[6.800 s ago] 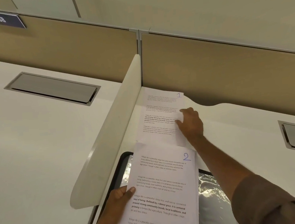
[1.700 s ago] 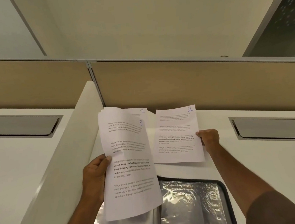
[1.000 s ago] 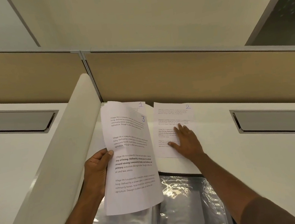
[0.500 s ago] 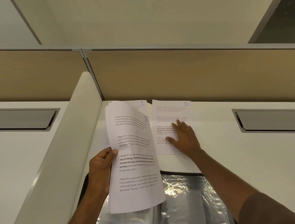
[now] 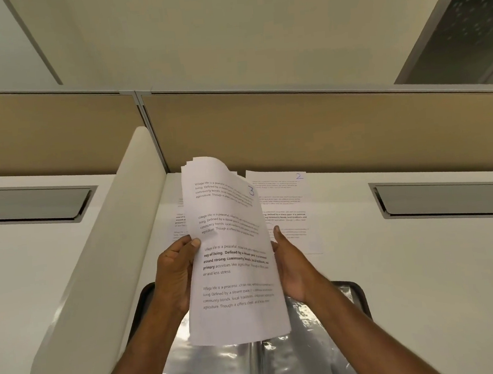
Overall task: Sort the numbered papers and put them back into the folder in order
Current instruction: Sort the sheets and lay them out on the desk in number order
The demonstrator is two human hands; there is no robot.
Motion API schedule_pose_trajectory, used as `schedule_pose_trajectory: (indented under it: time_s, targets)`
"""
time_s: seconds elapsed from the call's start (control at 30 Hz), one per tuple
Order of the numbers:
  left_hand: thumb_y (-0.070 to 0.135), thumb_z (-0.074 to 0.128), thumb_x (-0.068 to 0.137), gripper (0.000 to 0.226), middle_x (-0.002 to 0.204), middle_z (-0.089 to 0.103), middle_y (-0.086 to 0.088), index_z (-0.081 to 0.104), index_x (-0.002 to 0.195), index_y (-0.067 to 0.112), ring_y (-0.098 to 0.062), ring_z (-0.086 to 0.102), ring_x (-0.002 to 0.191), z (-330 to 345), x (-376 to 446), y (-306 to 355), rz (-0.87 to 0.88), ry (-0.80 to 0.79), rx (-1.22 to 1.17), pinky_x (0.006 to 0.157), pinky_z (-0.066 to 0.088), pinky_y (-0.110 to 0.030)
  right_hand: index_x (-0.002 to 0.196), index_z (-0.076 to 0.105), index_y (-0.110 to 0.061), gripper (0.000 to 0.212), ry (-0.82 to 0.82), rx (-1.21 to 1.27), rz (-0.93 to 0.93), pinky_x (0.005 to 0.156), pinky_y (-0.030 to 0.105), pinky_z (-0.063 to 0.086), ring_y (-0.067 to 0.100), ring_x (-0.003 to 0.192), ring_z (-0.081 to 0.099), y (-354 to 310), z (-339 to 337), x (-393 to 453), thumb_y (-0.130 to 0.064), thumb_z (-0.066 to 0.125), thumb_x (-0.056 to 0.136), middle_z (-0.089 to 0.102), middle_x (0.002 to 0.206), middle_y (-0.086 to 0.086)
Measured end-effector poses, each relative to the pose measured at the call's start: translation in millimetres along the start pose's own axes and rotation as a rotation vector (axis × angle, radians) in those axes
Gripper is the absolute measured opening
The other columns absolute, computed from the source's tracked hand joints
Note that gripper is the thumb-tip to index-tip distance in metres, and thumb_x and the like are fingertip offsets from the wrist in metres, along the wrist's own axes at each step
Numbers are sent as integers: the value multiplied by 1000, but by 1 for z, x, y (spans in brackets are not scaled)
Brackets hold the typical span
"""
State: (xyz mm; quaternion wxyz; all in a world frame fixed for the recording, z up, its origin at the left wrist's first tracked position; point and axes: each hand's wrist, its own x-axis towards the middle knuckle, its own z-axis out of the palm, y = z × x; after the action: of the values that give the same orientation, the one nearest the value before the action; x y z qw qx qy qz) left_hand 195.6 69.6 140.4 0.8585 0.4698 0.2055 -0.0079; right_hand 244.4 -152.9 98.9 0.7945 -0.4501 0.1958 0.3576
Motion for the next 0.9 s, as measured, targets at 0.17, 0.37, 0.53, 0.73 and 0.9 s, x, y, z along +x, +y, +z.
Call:
schedule_pose_trajectory:
  time_s: [0.17, 0.37, 0.53, 0.73, 0.9]
  targets:
    - [4, 61, 92, 8, 87, 75, -11, 68, 97, 2, -24, 72, 69, -4, -6, 8, 58, 38, 78, 59, 61, -36, 129, 68, -10, 47, 48, -9, -142, 104, 56, 49, 34, 112, 64, 2, -6, -15, -38, 70, 92, 68, 126, 18]
    - [7, 62, 96, 11, 92, 77, -11, 72, 97, 9, -27, 70, 77, -32, -8, -2, 97, 131, 349, 64, 57, -36, 123, 65, -12, 35, 240, -237, -383, 82, 46, 60, 27, 92, 72, -1, -13, -39, -10, 74, 89, 76, 108, 13]
    - [10, 59, 99, 21, 96, 78, -7, 68, 115, 21, -29, 75, 81, -46, -17, -10, 11, 27, 570, 61, 58, -38, 113, 66, -12, 31, 386, -383, -496, 66, 37, 61, 26, 85, 74, -1, -13, -50, -4, 76, 85, 77, 95, 9]
    - [7, 65, 96, 22, 85, 78, -7, 61, 113, 20, -23, 76, 75, -52, -31, -29, 52, 1, 662, 55, 59, -38, 98, 68, 2, 23, 523, -373, -435, 62, 36, 61, 28, 79, 73, 10, -26, -49, 1, 80, 79, 75, 93, 14]
    - [3, 67, 93, 23, 83, 77, -3, 65, 108, 19, -20, 75, 76, -56, -32, -53, 84, 90, 658, 73, 62, -48, 92, 70, 3, 17, 508, -246, -274, 72, 46, 64, 38, 86, 74, 20, -38, -46, 6, 79, 78, 75, 101, 21]
